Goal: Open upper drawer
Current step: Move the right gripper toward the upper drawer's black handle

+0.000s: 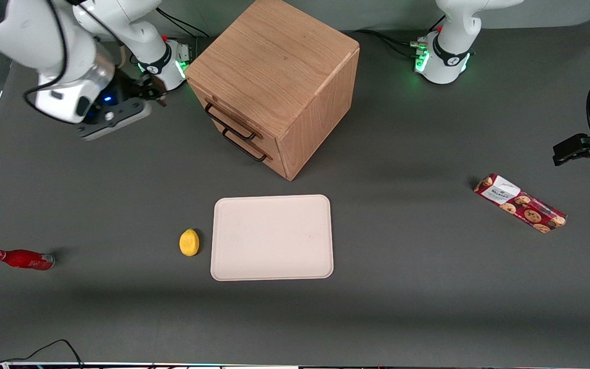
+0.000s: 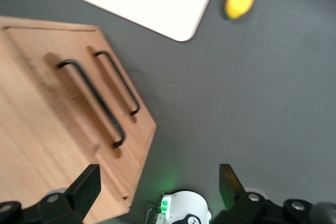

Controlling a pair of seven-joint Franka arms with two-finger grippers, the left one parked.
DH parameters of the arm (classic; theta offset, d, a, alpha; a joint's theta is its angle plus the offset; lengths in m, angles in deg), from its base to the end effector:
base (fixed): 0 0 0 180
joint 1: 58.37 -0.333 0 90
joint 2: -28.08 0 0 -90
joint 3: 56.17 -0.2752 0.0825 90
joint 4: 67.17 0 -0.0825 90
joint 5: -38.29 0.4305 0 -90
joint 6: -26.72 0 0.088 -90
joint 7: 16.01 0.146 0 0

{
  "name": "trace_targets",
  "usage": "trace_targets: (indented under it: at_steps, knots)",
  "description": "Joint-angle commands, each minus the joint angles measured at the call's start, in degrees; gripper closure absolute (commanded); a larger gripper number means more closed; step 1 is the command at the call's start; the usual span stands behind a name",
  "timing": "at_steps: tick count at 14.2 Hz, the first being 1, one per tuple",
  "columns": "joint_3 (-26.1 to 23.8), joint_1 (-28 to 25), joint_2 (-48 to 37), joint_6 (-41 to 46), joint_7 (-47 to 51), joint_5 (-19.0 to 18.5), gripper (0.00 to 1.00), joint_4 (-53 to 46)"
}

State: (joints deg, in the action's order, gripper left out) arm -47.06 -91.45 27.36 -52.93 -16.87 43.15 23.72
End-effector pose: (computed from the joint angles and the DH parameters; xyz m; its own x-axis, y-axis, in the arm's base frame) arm 0.5152 0.2434 0.5313 0.8859 0.4273 -0.1807 0.4178 -0.9041 -0.0894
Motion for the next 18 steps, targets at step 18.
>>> trace_targets:
  at_steps: [18]
  knots:
    - [5.6, -9.6, 5.2, -3.7, -15.6, 9.6, 0.00, 3.9]
